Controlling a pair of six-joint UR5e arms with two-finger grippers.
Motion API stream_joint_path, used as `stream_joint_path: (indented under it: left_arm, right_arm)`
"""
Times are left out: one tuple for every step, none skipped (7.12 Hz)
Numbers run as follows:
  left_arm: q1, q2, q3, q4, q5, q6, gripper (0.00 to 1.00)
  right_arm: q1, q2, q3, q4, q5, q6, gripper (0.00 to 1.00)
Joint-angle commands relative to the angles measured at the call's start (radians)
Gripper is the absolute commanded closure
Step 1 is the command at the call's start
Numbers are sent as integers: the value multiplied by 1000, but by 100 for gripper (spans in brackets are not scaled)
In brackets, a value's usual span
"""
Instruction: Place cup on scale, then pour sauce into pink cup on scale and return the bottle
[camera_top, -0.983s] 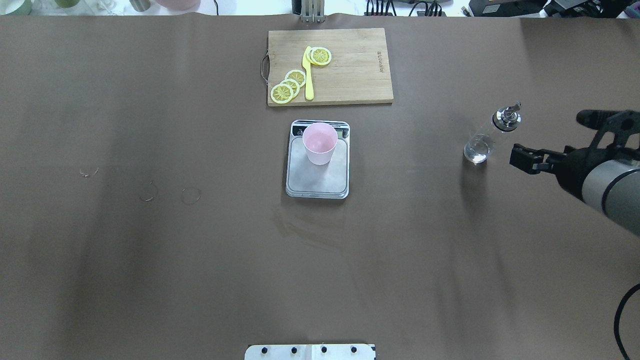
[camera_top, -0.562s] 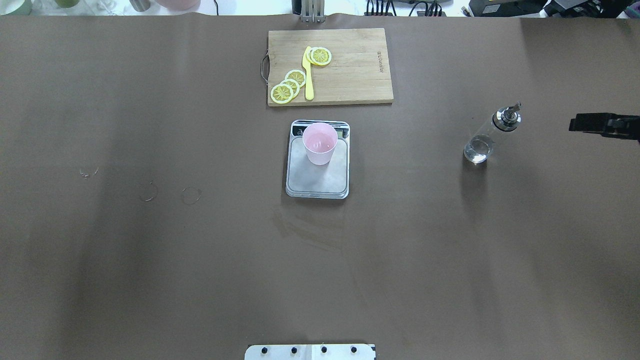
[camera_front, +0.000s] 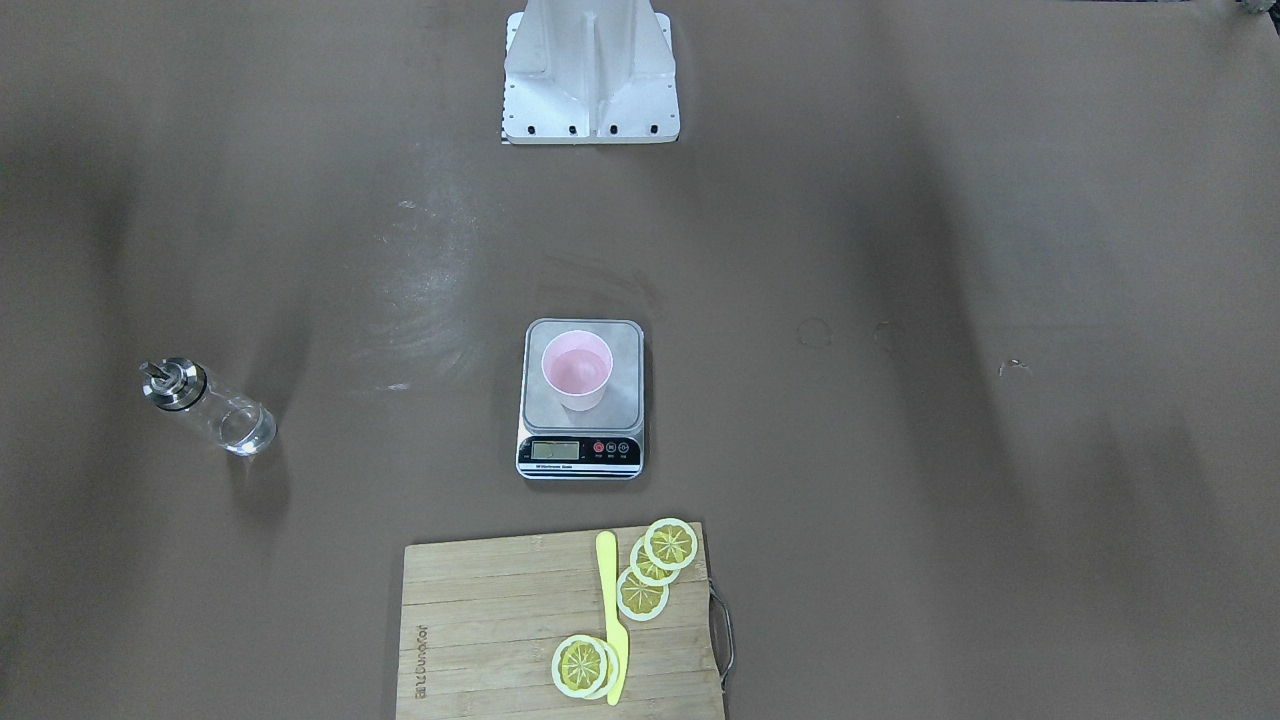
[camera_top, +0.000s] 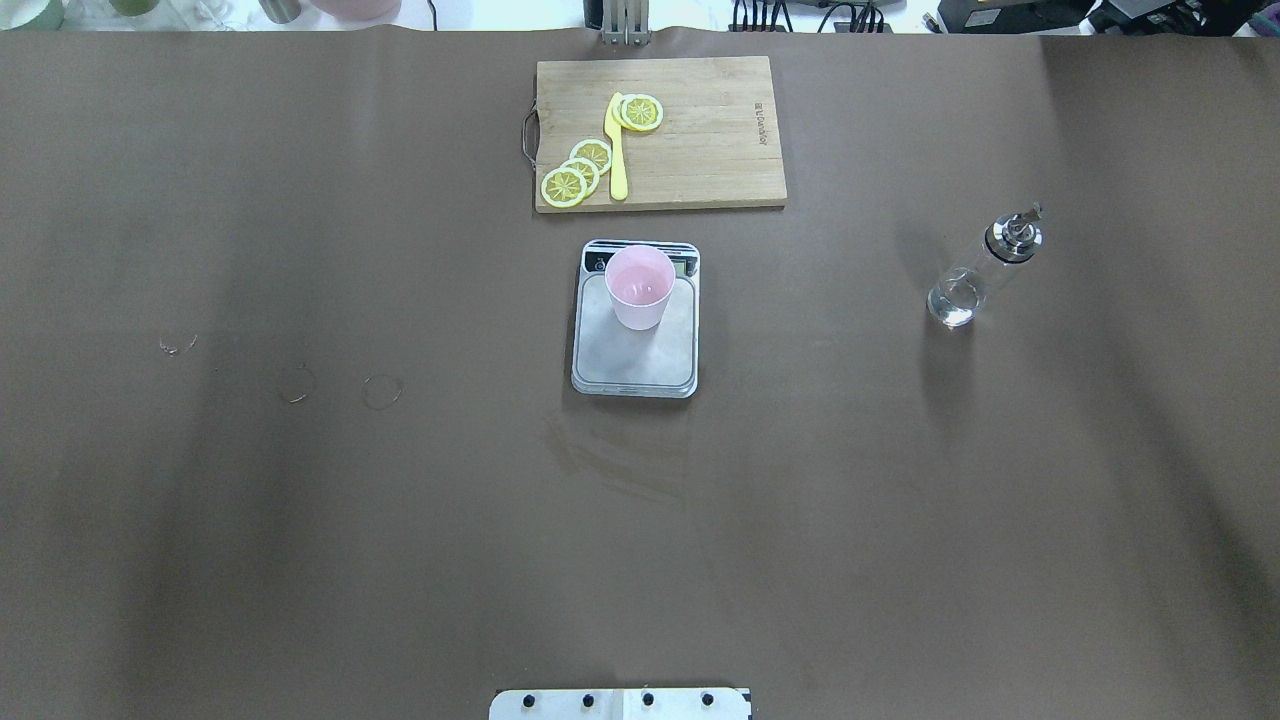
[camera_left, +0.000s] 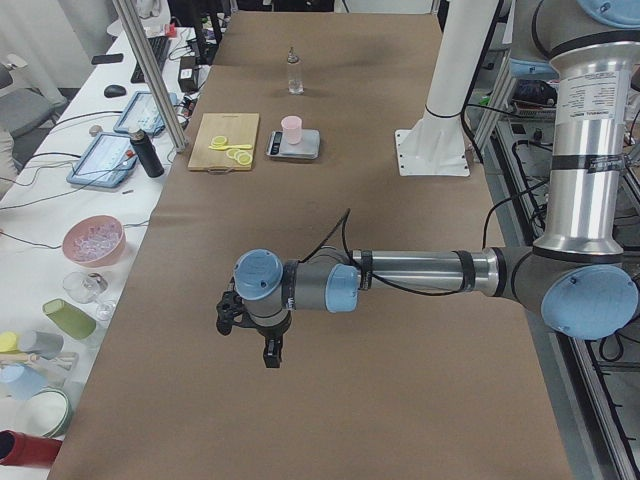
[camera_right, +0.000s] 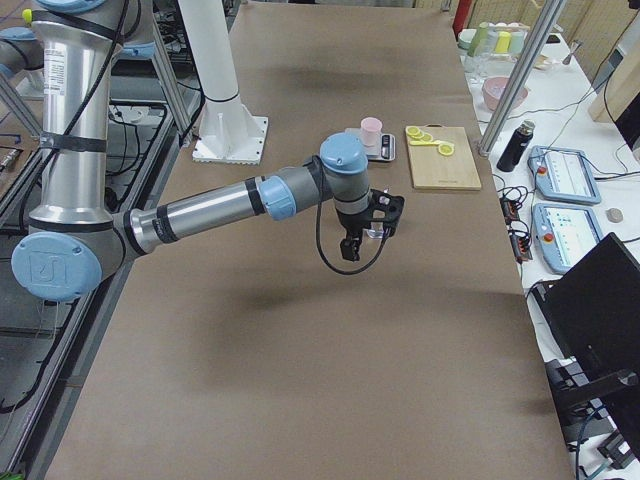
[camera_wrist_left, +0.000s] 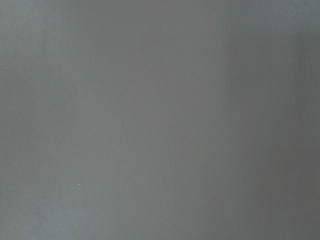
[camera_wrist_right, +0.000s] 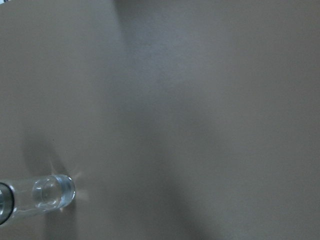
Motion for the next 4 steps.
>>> stream_joint_path:
  left_arm:
    - [0, -2, 3, 0, 5, 0, 2]
    - [0, 0, 1, 0, 5, 0, 2]
    - [0, 0, 0, 2, 5, 0, 2]
    - [0, 0, 0, -2, 7, 2, 2]
  right_arm:
    - [106, -8, -161, -57, 21, -205, 1]
    - [158, -42, -212, -79, 21, -293, 1]
    - [207, -67, -217, -85, 27, -312, 1]
    - [250, -65, -208, -120, 32, -312, 1]
